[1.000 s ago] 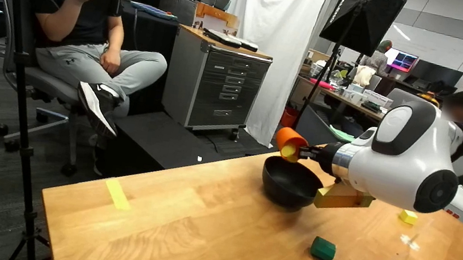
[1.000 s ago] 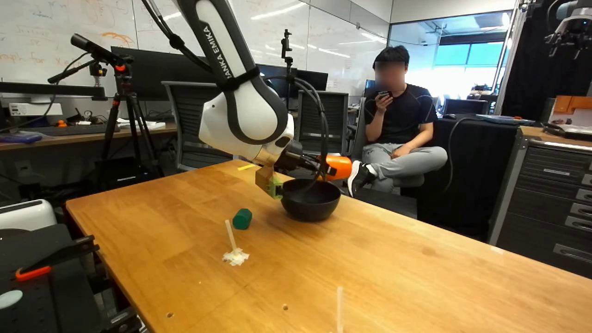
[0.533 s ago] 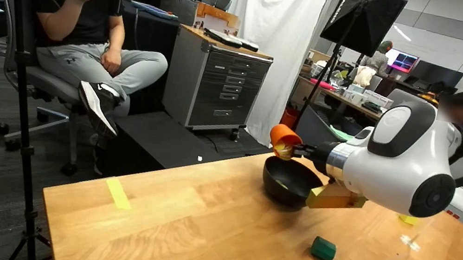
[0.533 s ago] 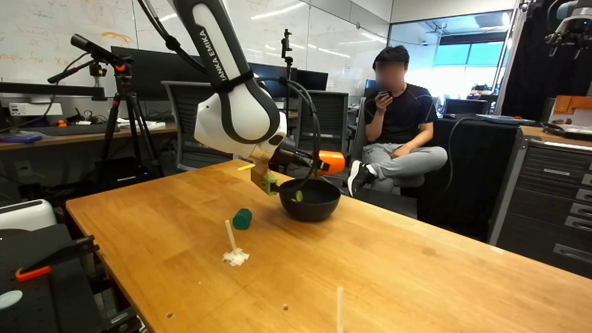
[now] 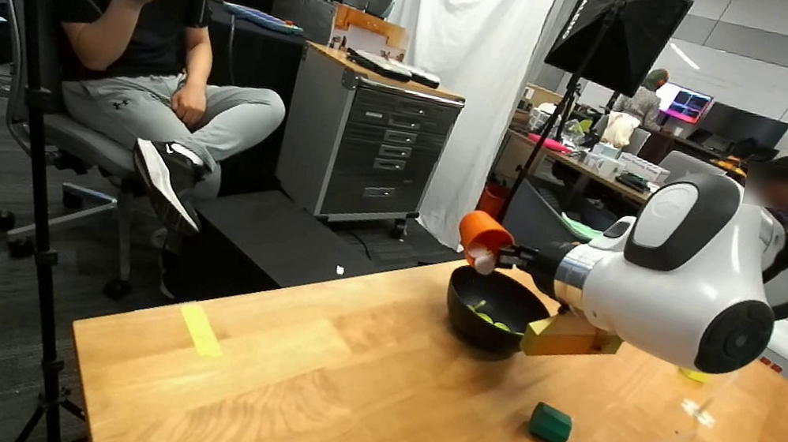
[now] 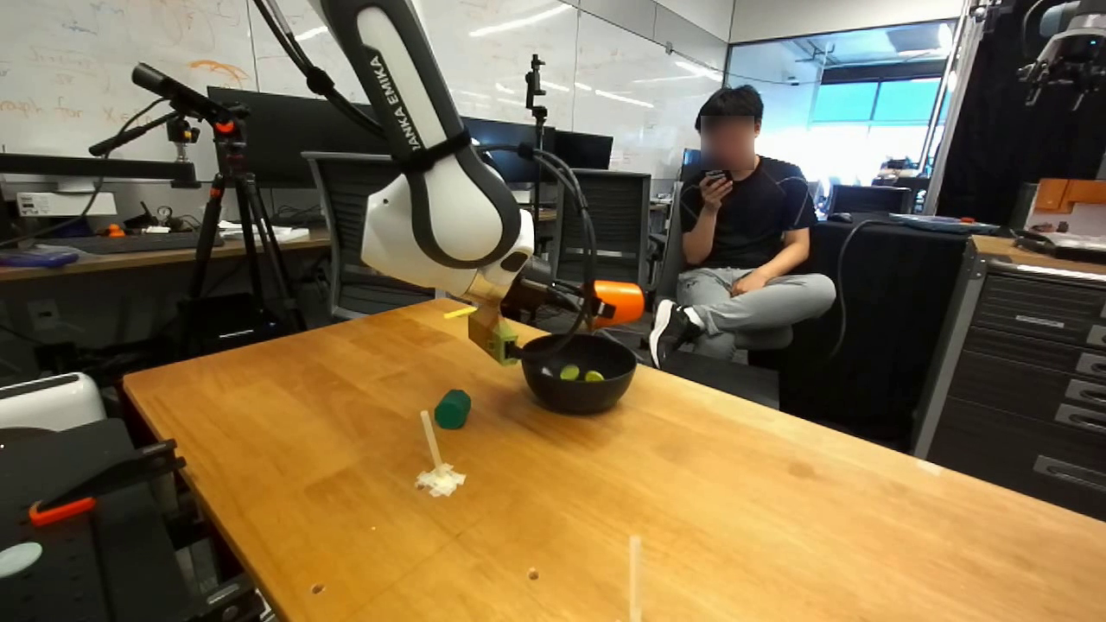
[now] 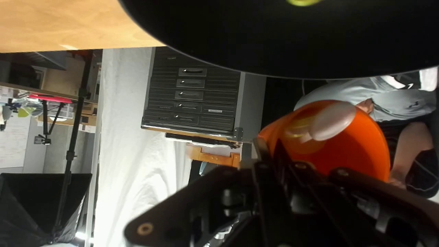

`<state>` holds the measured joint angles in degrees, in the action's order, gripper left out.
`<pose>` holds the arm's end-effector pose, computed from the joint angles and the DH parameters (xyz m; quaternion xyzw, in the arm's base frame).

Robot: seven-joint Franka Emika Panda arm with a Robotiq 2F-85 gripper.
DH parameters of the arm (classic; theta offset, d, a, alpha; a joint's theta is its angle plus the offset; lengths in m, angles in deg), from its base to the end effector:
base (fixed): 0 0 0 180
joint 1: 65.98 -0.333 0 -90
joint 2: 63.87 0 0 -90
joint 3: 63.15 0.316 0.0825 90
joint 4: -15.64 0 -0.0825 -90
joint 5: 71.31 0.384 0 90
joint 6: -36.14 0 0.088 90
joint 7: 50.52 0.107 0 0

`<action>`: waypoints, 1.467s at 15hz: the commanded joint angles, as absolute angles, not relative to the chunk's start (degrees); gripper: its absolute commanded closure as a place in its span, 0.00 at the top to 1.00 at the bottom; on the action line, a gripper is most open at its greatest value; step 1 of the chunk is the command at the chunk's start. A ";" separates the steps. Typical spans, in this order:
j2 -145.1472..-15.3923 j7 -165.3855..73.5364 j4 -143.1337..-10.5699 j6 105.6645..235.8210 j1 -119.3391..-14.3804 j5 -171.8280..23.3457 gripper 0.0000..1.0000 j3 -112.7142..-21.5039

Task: Pour the contents in the cup into the bowl

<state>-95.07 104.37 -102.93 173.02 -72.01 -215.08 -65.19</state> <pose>0.5738 0.0344 0.1548 0.8140 -0.1005 0.5536 0.1443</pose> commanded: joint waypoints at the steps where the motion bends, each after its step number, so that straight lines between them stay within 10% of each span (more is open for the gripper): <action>1: -93.80 106.68 -104.55 171.06 -73.35 -215.08 0.02 -66.73; 22: -94.97 107.35 -104.92 163.81 -67.25 -215.87 0.02 -64.40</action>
<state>-95.49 104.92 -103.74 166.04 -64.83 -214.85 -62.58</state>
